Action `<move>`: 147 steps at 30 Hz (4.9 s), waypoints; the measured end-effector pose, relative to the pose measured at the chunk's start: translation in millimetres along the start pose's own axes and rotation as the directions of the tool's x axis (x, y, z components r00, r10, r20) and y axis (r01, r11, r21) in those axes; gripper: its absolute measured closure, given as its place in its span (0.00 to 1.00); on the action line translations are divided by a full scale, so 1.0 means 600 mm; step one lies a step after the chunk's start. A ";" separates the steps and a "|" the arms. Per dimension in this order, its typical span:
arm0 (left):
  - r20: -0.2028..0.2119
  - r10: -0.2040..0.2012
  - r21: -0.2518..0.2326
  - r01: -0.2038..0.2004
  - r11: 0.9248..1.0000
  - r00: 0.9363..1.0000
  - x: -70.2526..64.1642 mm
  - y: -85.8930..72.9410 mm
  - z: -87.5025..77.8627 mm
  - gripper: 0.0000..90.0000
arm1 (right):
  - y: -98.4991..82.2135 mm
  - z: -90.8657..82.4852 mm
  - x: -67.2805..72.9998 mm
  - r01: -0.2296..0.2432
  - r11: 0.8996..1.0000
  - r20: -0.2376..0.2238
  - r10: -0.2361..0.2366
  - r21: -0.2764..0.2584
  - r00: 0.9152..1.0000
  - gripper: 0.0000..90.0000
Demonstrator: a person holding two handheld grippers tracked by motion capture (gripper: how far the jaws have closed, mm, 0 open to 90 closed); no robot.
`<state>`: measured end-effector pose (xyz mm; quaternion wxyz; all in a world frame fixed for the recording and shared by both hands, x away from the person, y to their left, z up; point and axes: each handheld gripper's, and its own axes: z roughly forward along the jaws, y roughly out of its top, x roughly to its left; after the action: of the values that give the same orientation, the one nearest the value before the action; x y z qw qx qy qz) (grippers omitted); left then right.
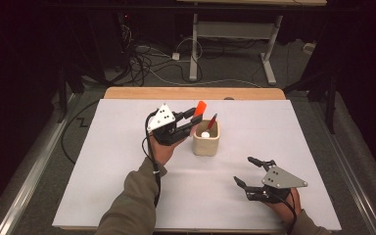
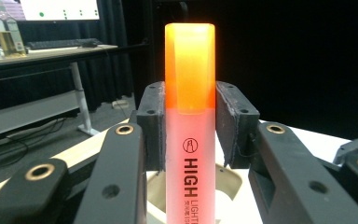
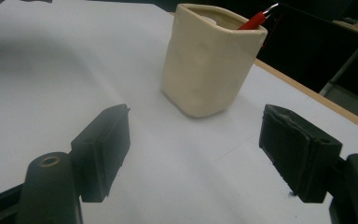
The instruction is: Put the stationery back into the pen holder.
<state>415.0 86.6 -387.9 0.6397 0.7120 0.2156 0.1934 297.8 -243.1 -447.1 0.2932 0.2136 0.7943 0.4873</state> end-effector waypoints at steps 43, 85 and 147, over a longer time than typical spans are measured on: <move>0.054 -0.056 0.035 0.054 0.998 0.997 0.033 -0.019 0.082 0.72 | -0.003 -0.001 -0.003 0.001 1.000 -0.016 -0.001 0.000 1.000 0.29; 0.005 -0.009 0.174 0.008 0.985 1.000 0.026 -0.050 0.055 0.71 | 0.000 0.002 0.003 0.022 1.000 -0.029 -0.022 0.005 0.999 0.30; -0.088 0.249 0.280 -0.216 0.935 0.964 -0.015 -0.002 0.001 0.23 | 0.001 0.002 0.006 0.024 1.000 -0.022 -0.024 0.008 0.999 0.29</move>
<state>407.7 81.3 -389.3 0.4957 0.7992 0.1926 0.2801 295.8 -239.8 -447.7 0.2893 0.1998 0.8022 0.4826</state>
